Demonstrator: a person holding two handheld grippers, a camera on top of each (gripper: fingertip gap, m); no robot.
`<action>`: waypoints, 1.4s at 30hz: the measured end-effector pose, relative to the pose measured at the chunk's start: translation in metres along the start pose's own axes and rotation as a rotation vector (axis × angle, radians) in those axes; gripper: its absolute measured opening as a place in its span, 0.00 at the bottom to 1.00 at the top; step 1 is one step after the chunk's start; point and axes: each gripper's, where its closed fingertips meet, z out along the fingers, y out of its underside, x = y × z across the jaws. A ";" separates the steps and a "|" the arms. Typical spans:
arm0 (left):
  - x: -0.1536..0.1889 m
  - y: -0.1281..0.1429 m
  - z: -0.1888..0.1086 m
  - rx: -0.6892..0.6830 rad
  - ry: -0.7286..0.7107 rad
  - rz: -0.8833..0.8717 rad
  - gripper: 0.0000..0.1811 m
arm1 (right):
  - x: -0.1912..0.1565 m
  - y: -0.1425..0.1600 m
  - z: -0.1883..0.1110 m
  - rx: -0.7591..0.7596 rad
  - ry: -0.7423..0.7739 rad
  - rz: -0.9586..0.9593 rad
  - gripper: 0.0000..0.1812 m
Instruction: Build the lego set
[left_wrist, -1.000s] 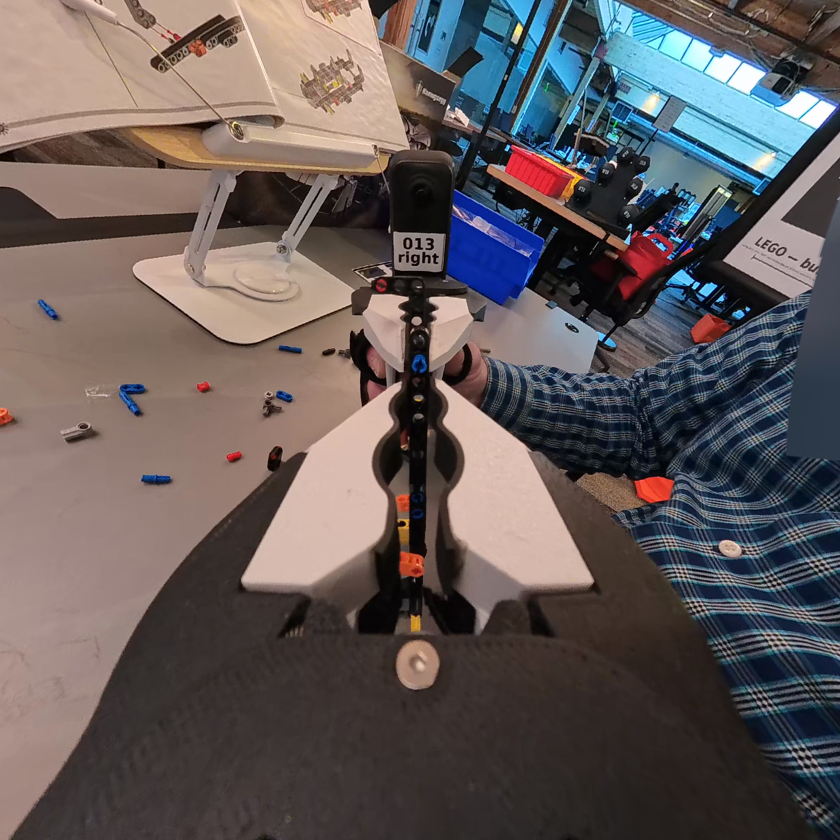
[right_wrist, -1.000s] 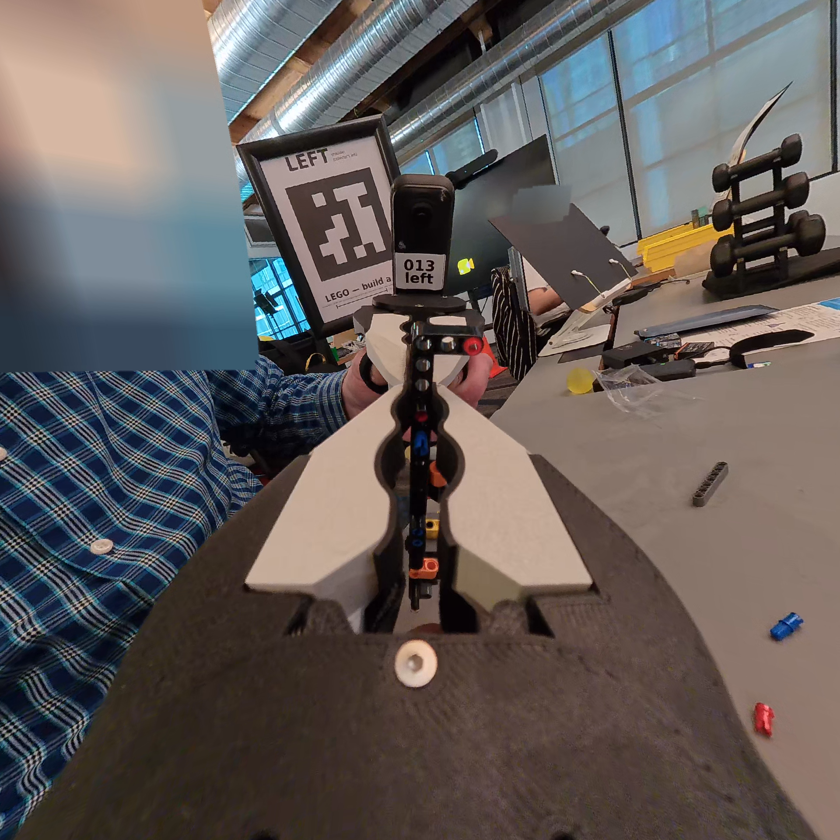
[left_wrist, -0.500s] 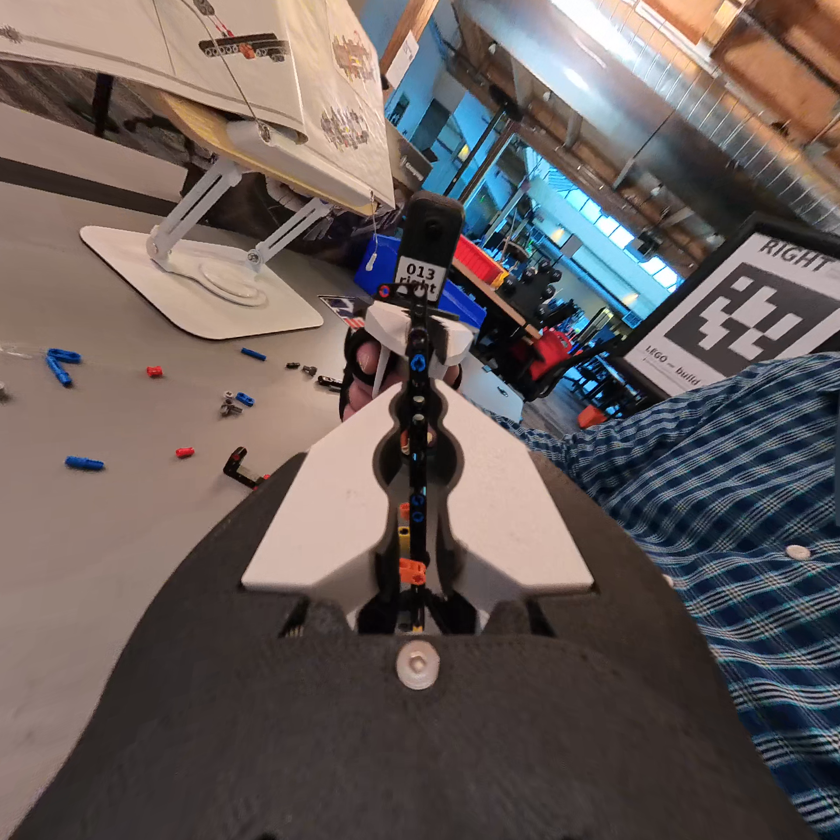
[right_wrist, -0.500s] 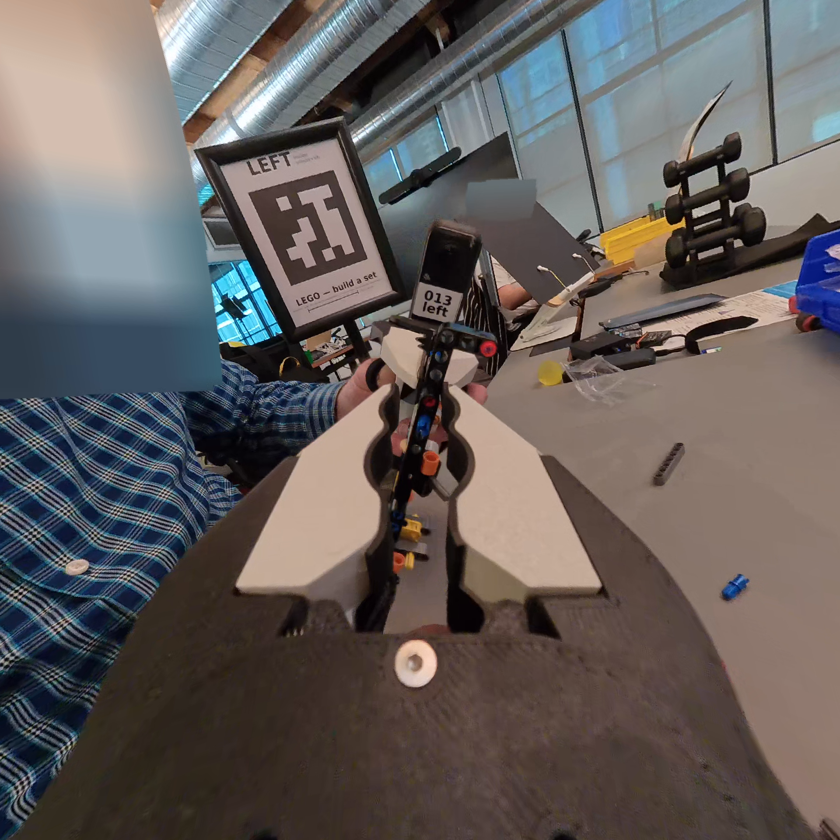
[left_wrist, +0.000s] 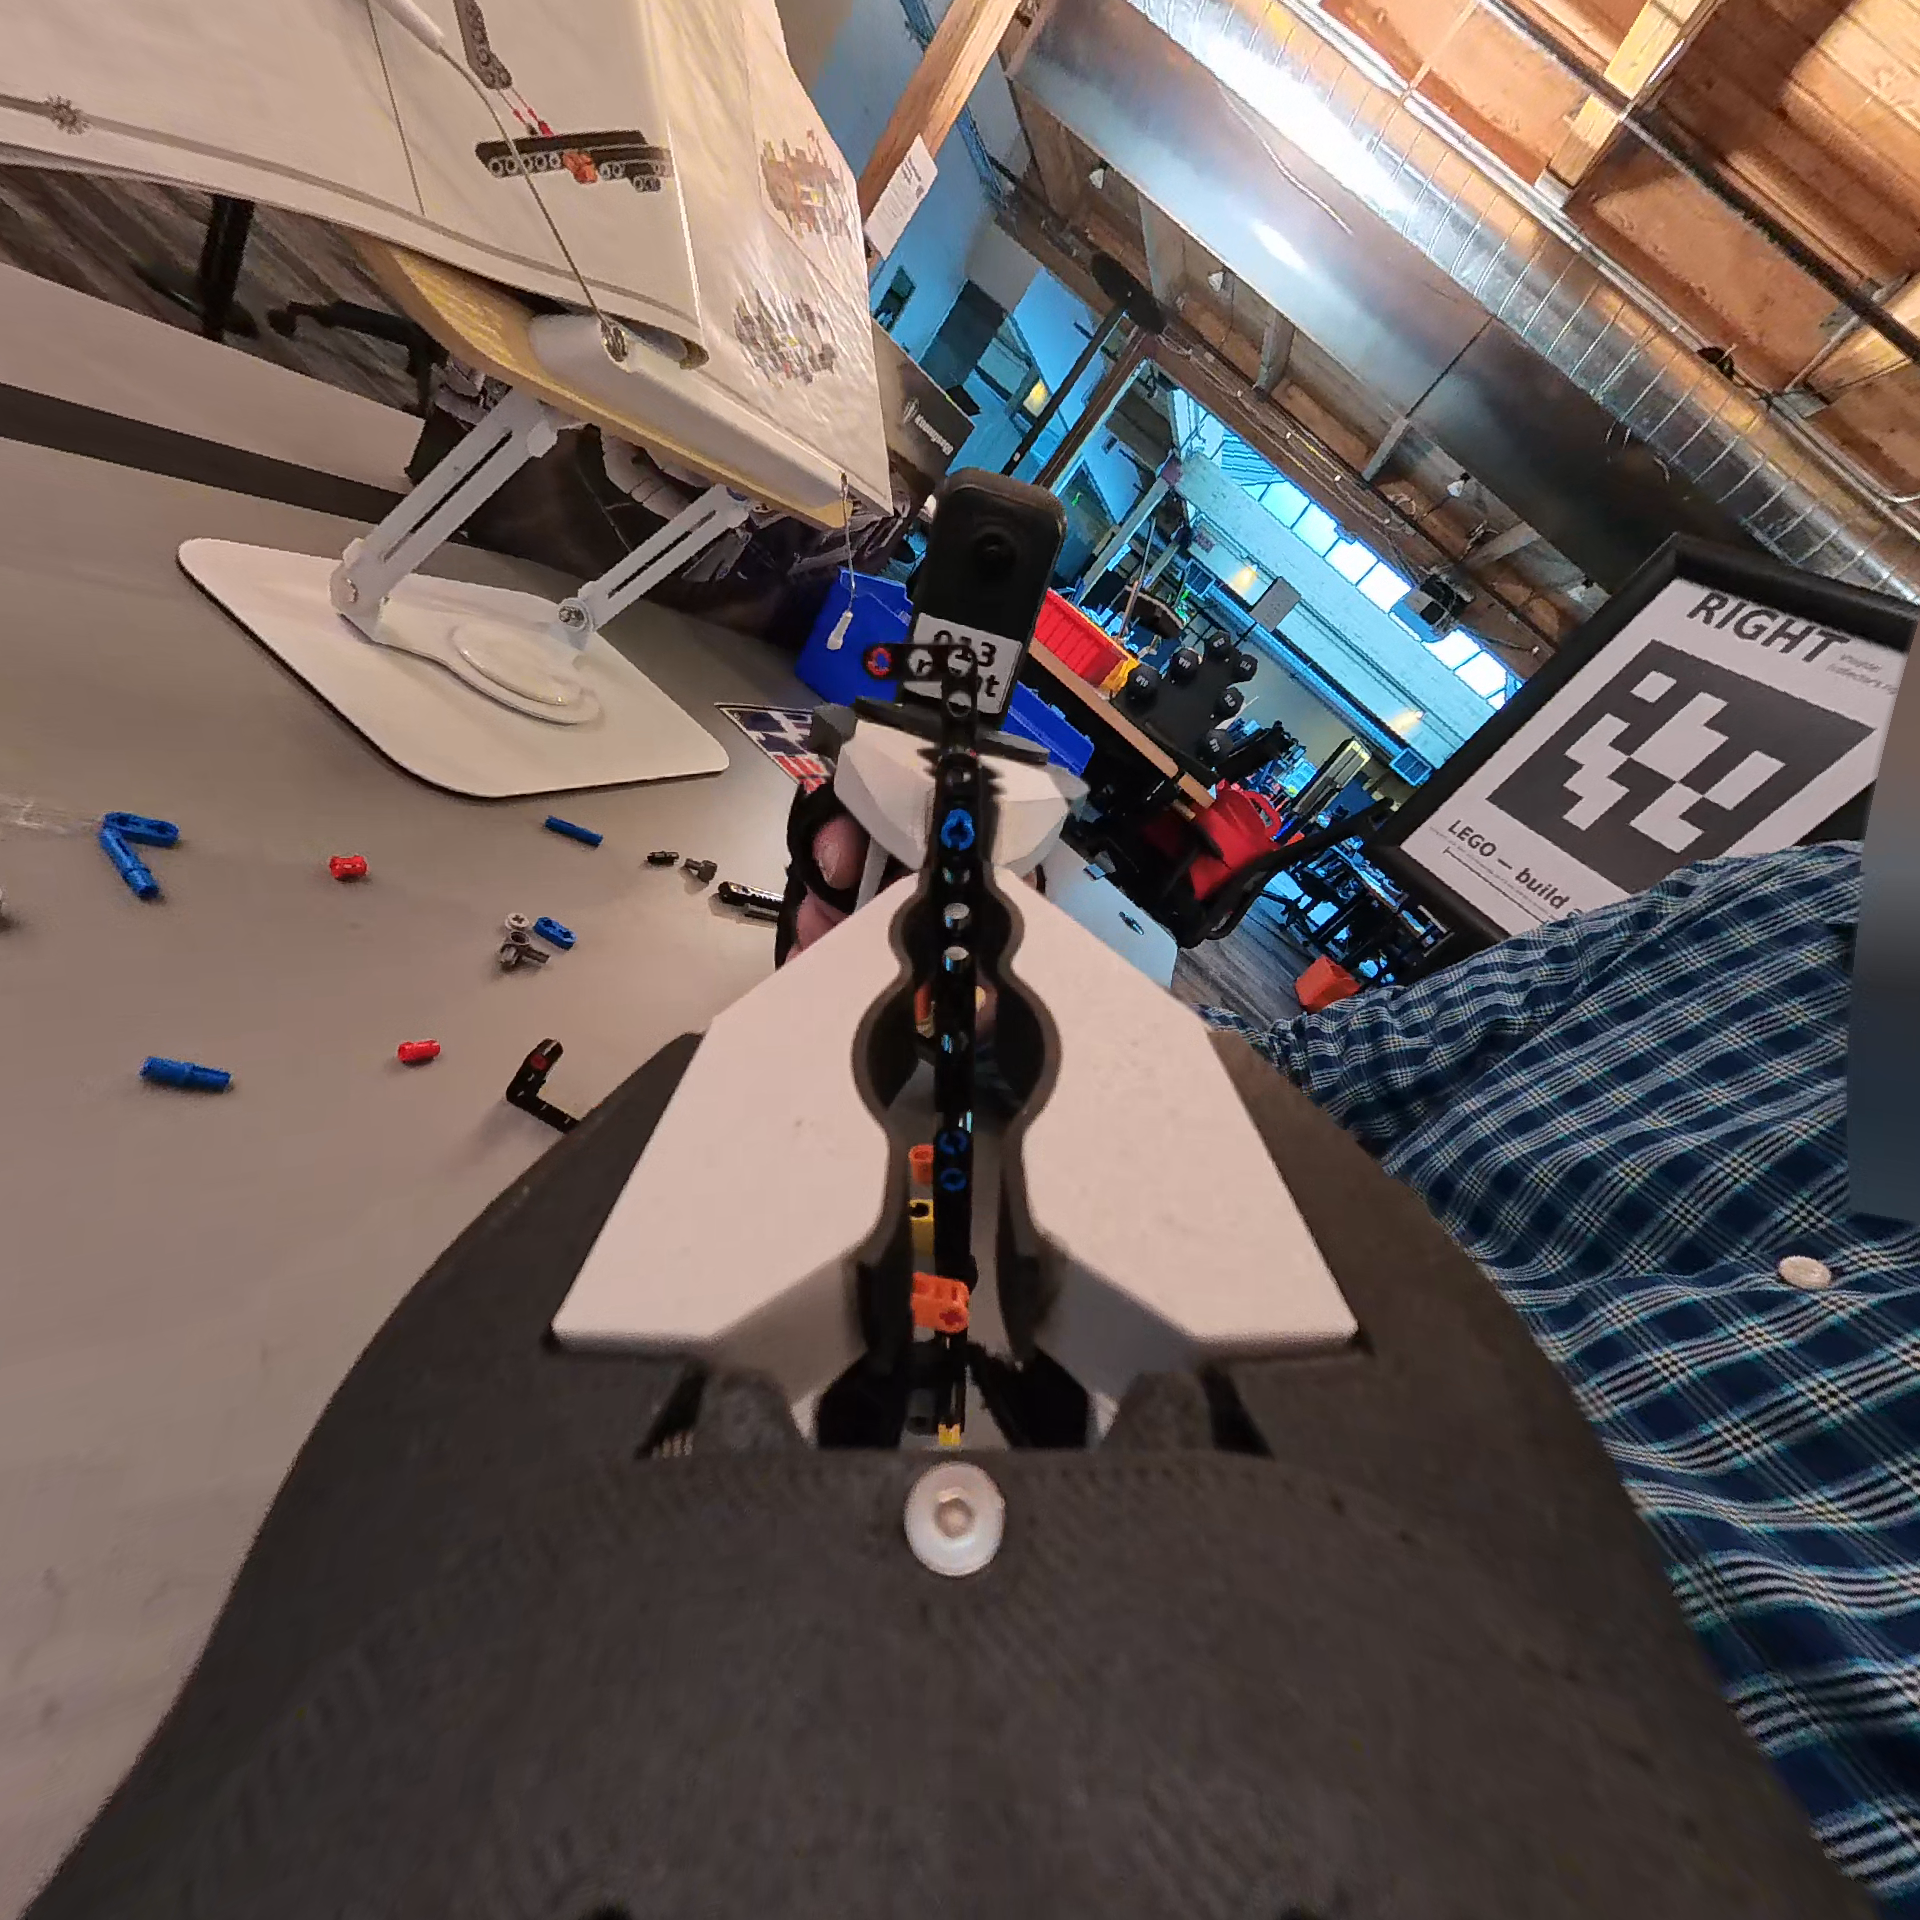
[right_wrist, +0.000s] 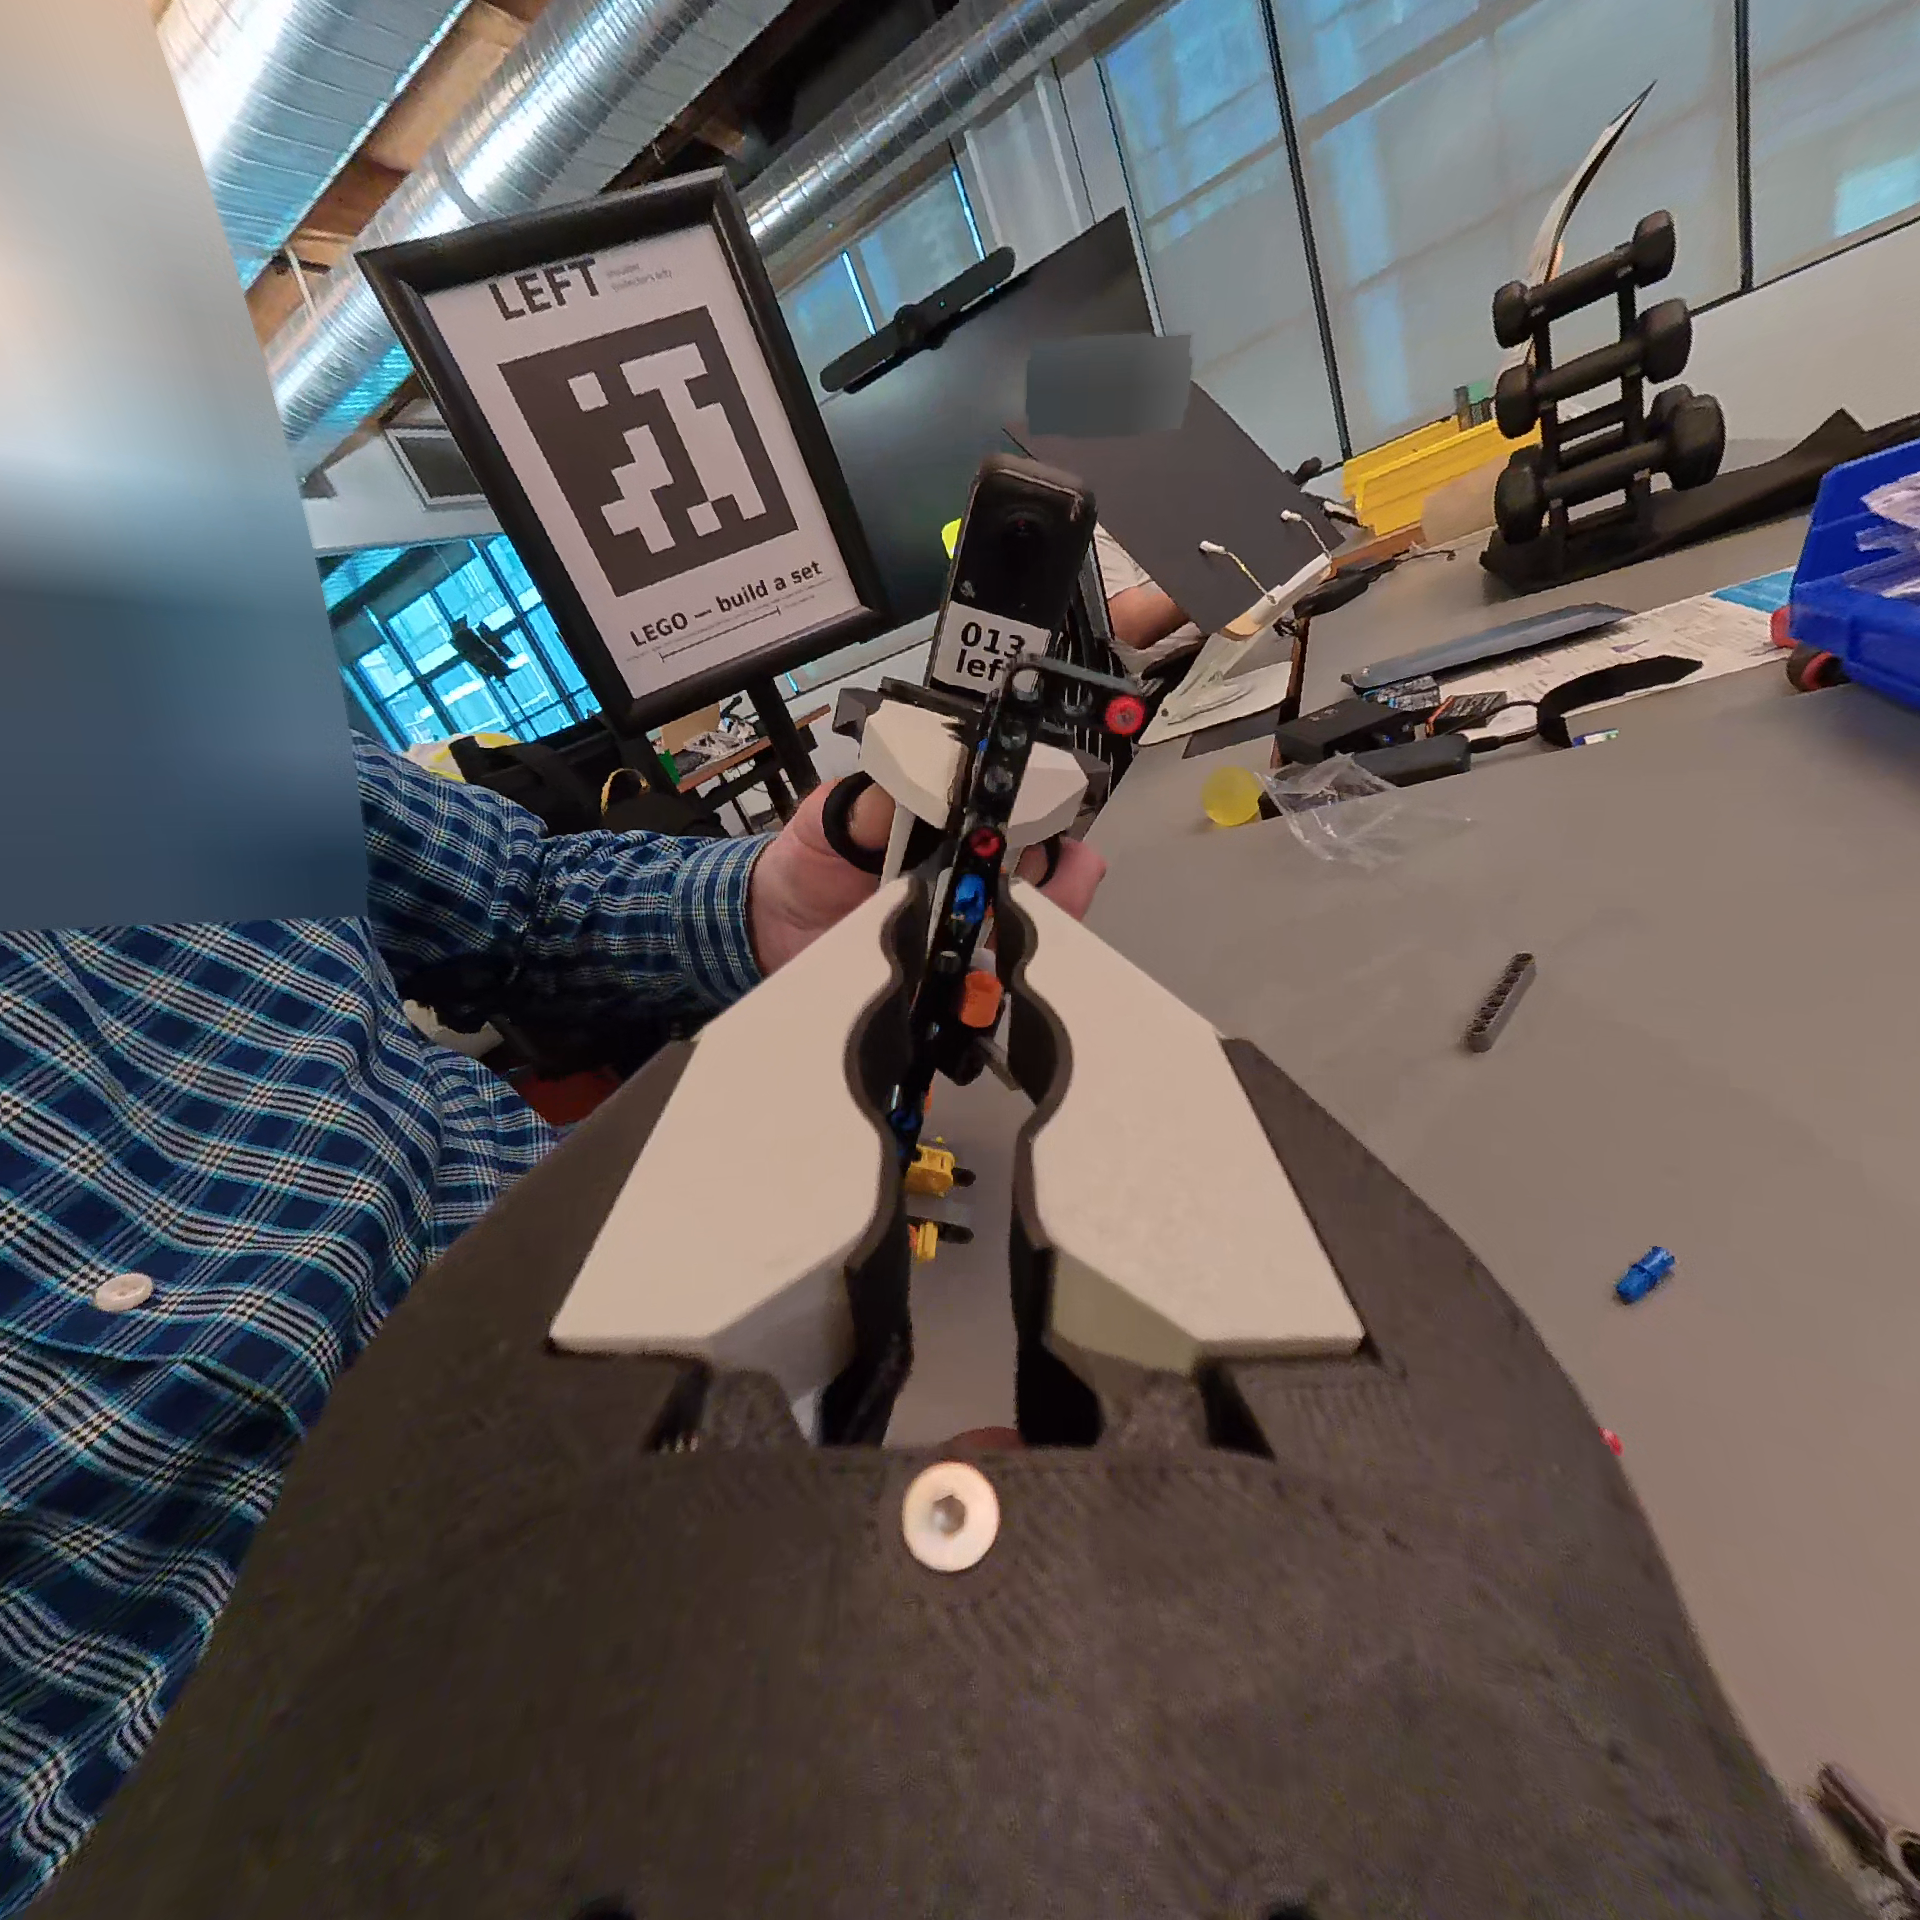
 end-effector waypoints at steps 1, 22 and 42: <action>0.000 -0.001 0.000 0.001 -0.001 0.007 0.02 | 0.000 0.000 0.001 -0.003 0.004 -0.005 0.04; -0.004 0.000 -0.083 -0.016 -0.117 -0.036 0.26 | -0.012 0.056 0.041 -0.643 0.598 -1.106 0.02; -0.020 0.091 -0.123 -0.314 -0.363 -0.109 0.23 | 0.016 0.171 0.063 -1.091 0.525 -1.105 0.11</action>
